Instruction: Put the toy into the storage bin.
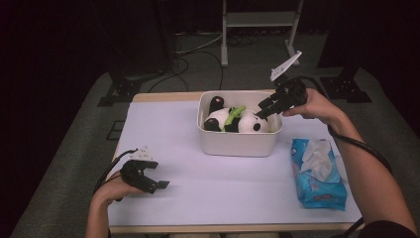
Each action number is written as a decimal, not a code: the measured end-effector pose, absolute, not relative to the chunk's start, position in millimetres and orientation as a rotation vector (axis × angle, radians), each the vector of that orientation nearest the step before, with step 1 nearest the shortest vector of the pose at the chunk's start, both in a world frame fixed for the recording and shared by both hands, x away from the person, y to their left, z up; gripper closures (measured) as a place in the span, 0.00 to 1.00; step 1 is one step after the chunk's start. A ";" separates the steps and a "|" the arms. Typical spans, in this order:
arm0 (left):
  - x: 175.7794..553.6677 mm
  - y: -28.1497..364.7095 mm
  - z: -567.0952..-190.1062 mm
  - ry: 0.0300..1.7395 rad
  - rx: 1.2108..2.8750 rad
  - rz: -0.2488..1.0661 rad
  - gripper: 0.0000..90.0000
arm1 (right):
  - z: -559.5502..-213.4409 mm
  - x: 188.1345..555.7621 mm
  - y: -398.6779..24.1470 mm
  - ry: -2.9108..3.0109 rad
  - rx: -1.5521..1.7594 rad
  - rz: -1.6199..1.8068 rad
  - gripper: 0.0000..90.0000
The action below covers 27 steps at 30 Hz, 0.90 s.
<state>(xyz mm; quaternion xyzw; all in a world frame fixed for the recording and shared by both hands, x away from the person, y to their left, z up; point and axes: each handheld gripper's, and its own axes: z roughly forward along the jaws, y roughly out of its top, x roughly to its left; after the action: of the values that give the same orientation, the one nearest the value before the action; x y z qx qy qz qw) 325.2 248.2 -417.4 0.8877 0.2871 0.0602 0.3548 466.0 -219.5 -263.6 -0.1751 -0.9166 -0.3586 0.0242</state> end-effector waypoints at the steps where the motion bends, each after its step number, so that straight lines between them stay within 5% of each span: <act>1: 325.1 248.3 -417.1 0.743 2.292 0.156 0.11 | -262.8 464.5 -221.9 -2.839 -0.541 -1.115 0.52; 27: 323.7 245.8 -418.2 0.744 2.283 0.155 0.11 | -264.0 431.2 -269.3 -2.808 -0.673 -1.209 0.42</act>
<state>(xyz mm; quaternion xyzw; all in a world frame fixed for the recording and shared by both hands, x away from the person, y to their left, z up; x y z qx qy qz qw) 323.7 245.8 -418.2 0.8854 0.2885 0.0601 0.3594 431.2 -269.3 -264.0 -0.2150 -0.8970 -0.3863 0.0055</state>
